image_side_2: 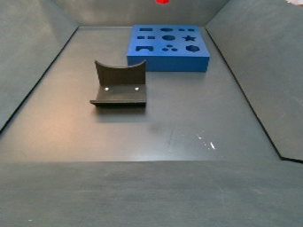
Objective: Insert the hexagon object.
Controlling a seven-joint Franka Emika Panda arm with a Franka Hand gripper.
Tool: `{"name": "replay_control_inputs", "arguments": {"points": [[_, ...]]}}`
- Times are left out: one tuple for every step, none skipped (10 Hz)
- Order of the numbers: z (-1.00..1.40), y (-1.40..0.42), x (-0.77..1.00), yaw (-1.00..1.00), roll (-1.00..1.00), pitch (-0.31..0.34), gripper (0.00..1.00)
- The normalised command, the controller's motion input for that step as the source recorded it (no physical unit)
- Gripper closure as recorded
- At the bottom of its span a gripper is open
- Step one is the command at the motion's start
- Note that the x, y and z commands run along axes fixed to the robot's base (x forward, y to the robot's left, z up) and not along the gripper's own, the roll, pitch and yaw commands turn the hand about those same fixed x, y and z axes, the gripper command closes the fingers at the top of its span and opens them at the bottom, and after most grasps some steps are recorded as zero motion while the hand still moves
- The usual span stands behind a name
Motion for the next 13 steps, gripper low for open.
{"name": "replay_control_inputs", "arguments": {"points": [[-0.69, 0.48, -0.35, 0.01, 0.33, -0.067, 1.00], [-0.68, 0.60, -0.34, 0.00, 0.34, -0.026, 1.00], [-0.46, 0.56, -0.27, 0.00, 0.42, 0.000, 1.00], [-0.41, 0.53, -0.26, 0.00, 0.45, 0.000, 1.00], [-0.56, 0.62, -0.50, -0.01, 0.35, -0.071, 1.00], [-0.46, 0.44, -0.73, -0.29, 0.17, -0.243, 1.00], [-0.36, 0.39, -0.70, -0.28, 0.17, -0.213, 1.00], [-0.27, 0.28, -0.65, -0.25, 0.12, -0.187, 1.00], [-0.13, 0.17, -0.53, -0.20, 0.06, -0.146, 1.00], [-0.08, 0.13, -0.35, -0.14, 0.08, -0.060, 1.00], [-0.15, 0.01, -0.08, -0.11, 0.03, -0.010, 1.00], [-0.20, 0.00, 0.00, -0.06, 0.00, -0.019, 1.00], [-0.26, 0.01, 0.00, -0.03, -0.01, -0.030, 1.00]]}}
